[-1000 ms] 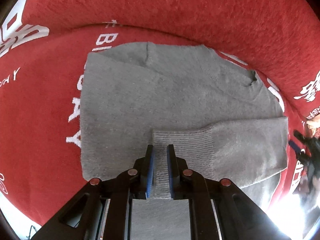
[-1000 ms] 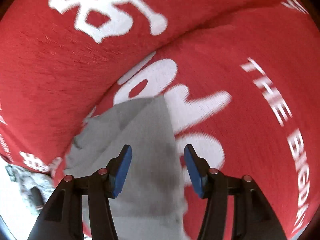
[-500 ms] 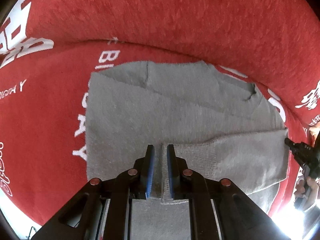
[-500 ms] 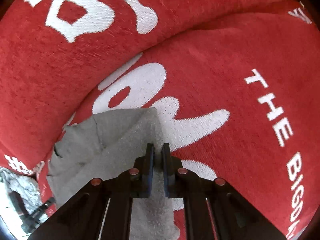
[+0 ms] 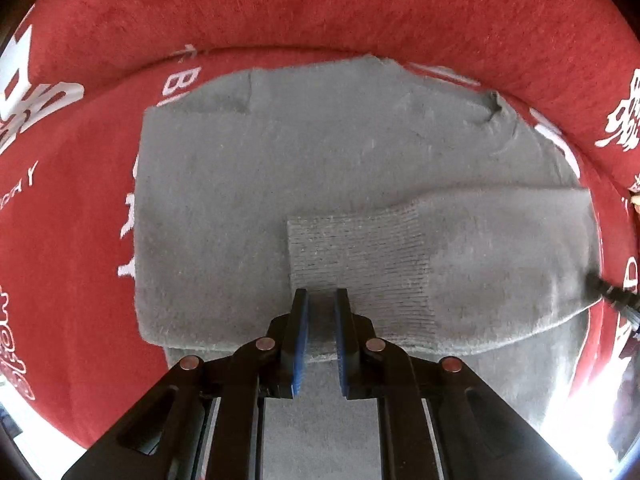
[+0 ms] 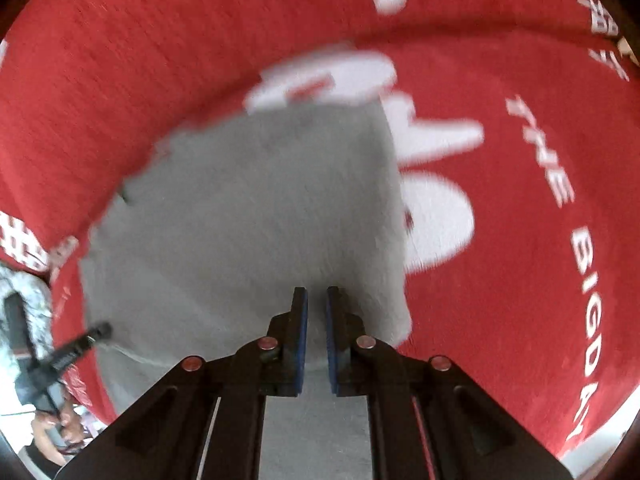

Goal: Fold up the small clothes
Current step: 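Grasp the sleeve cuff with the left gripper while the right gripper smooths the fold, then lay the held sleeve flat on the sweater body and open both grippers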

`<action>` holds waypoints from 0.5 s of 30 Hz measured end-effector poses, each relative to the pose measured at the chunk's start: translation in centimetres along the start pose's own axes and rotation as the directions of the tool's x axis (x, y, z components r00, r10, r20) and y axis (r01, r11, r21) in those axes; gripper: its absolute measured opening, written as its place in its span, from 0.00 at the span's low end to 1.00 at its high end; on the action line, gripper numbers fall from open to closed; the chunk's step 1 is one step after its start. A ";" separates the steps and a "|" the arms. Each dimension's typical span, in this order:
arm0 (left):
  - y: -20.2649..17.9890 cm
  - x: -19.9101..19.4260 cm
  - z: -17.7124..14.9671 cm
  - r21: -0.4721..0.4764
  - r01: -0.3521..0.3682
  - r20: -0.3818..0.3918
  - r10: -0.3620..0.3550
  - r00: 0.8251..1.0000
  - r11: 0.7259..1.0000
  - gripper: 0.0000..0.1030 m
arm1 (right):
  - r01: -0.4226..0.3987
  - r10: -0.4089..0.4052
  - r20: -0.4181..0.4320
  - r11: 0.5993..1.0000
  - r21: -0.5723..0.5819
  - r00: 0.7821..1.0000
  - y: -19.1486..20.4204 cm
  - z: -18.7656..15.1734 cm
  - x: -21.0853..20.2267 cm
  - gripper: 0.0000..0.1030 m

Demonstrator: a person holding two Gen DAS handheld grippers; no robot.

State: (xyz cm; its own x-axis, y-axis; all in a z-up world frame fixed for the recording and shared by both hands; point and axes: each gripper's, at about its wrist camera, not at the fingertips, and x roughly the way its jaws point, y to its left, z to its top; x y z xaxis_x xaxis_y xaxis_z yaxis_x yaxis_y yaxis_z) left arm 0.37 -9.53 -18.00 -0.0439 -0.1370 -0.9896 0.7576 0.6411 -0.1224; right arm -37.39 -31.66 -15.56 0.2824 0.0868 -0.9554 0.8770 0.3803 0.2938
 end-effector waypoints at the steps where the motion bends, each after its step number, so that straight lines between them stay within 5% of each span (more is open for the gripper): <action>1: 0.1 -0.1 0.0 -0.001 -0.004 0.002 0.004 1.000 1.000 0.13 | -0.005 0.005 0.003 1.000 0.007 1.000 -0.5 -0.4 0.3 0.05; 3: 0.6 -0.2 -0.1 -0.011 -0.022 -0.008 0.022 1.000 1.000 0.21 | -0.019 0.019 0.022 1.000 0.017 1.000 -1.2 -0.9 -0.1 0.05; 5: 1.3 -0.5 -0.3 -0.034 -0.058 -0.014 0.058 0.998 0.998 0.47 | -0.012 0.012 0.017 0.999 0.033 1.000 -1.6 -1.0 -0.6 0.05; 6: 1.5 -0.7 -0.4 -0.040 -0.081 -0.009 0.081 0.997 0.996 0.52 | -0.005 0.004 0.009 0.999 0.042 1.000 -1.7 -1.0 -1.0 0.05; 15: 1.2 -2.9 -2.0 -0.014 -0.122 -0.011 0.122 0.992 0.992 0.52 | 0.006 -0.005 -0.013 0.998 0.061 1.000 -1.7 -2.4 -4.0 0.10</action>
State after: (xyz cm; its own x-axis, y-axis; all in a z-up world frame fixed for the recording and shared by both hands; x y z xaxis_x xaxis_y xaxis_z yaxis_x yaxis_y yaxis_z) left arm 0.08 -6.87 -15.41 0.0419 -0.0496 -0.9979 0.7483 0.6634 -0.0015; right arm -40.94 -30.49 -12.32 0.2728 0.0970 -0.9572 0.9008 0.3237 0.2895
